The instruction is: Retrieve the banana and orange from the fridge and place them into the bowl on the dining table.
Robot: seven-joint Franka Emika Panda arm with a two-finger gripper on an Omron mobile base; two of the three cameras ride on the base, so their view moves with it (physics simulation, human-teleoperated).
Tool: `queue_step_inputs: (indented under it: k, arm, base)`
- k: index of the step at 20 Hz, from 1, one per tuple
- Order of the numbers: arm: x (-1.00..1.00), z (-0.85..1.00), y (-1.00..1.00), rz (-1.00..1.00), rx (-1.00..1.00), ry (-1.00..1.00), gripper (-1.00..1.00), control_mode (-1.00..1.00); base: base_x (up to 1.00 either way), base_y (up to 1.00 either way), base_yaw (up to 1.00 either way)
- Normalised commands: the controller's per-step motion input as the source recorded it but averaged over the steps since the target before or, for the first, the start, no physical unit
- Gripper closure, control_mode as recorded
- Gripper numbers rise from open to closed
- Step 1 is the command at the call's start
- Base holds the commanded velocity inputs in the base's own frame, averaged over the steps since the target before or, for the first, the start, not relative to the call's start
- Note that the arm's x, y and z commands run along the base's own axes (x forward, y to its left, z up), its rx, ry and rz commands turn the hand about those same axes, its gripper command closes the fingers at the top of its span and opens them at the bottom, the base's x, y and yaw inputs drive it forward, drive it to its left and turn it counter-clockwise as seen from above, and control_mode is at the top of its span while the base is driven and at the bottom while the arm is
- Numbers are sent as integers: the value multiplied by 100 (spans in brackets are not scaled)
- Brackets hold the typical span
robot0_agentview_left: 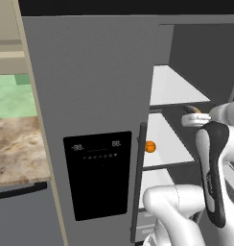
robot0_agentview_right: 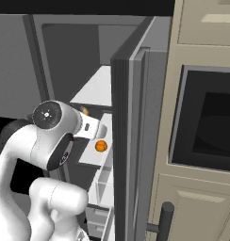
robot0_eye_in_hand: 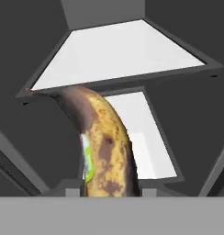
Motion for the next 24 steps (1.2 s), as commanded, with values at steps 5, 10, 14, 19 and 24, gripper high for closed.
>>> queue_step_inputs:
  k: [5, 10, 14, 19, 24]
  arm:
    - [-66, 0, 0, 0, 0, -21, 100, -100]
    - [-61, 0, 0, 0, 0, -15, 100, -100]
    - [-34, 0, 0, 0, 0, -5, 100, 100]
    - [0, 0, 0, 0, 0, 0, 100, 100]
    - [0, 0, 0, 0, 0, 0, 100, 100]
  base:
    - [0, 0, 0]
    - [0, 0, 0]
    - [-36, 0, 0]
    - [-76, 0, 0]
    - [-71, 6, 0]
